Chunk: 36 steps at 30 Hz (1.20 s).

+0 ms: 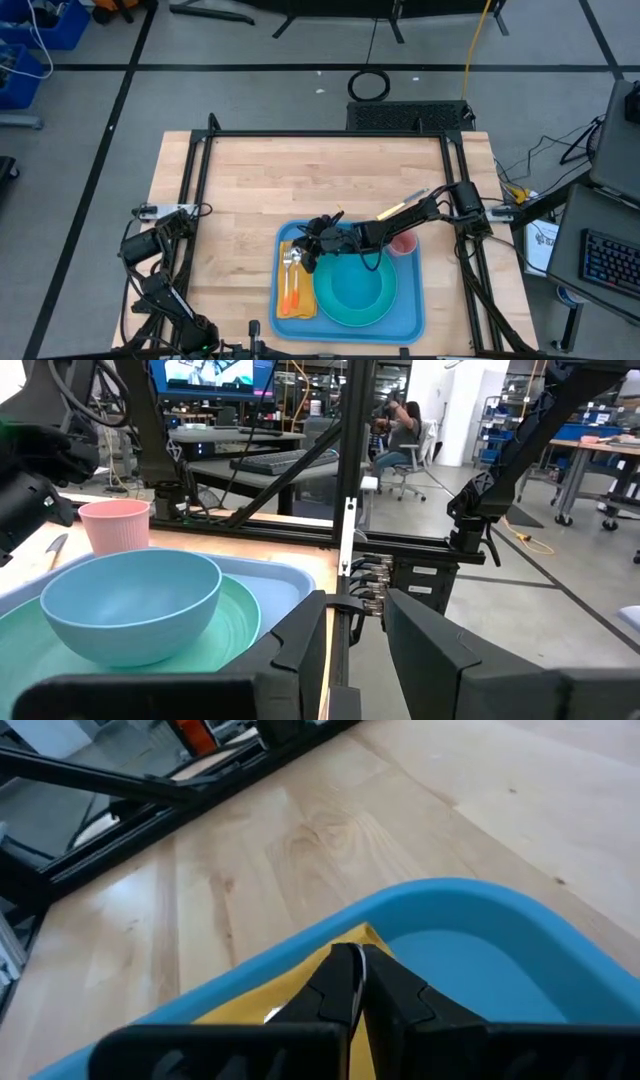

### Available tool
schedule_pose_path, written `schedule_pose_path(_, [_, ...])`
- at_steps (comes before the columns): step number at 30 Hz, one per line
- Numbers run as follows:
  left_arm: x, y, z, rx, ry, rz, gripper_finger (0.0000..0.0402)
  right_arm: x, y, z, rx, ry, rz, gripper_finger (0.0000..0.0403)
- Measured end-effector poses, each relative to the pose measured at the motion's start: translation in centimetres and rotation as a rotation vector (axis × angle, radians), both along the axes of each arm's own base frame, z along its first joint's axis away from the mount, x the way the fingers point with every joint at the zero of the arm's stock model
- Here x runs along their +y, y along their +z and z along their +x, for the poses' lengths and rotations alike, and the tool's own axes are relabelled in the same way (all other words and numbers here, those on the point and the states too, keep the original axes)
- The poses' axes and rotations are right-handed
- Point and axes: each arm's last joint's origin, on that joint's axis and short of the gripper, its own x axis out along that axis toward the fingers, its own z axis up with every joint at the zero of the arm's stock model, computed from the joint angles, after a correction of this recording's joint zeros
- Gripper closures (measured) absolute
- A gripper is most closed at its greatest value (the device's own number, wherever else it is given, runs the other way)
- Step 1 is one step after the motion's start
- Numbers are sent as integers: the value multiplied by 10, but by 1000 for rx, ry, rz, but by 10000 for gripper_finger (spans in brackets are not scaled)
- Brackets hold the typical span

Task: Set up tray
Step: Put the spoon beside the fork on top of the napkin

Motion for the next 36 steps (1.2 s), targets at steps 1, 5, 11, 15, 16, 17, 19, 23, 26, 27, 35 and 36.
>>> schedule_pose_path(1, [0,0,0,0,0,0,293,0,-1,0,7,-1,-2,399])
schedule_pose_path(5, [0,0,0,0,-1,0,293,0,-1,-1,15,-5,-4,399])
schedule_pose_path(11, [0,0,0,0,-3,1,293,-1,-2,-1,19,-10,6,399])
schedule_pose_path(15, [0,0,0,0,-3,1,293,-5,-4,-2,41,-29,40,399])
schedule_pose_path(16, [0,0,0,0,-3,0,293,-5,-4,-1,44,-19,49,399])
schedule_pose_path(17, [0,0,0,0,-3,0,293,-6,-5,-1,46,-11,54,399])
schedule_pose_path(19, [0,0,0,0,-3,0,293,-7,-5,-1,47,-5,60,399])
schedule_pose_path(23, [0,0,0,0,-3,0,293,-10,-5,-1,49,-7,66,399])
schedule_pose_path(26, [0,0,0,0,-3,1,293,-10,-5,-1,50,-12,69,399])
schedule_pose_path(27, [0,0,0,0,-3,0,293,-10,-5,-1,50,-13,70,399])
schedule_pose_path(35, [0,0,0,0,-3,1,293,-10,-5,-1,50,-19,82,399])
schedule_pose_path(36, [0,0,0,0,-3,0,293,-10,-5,-1,50,-19,82,399])
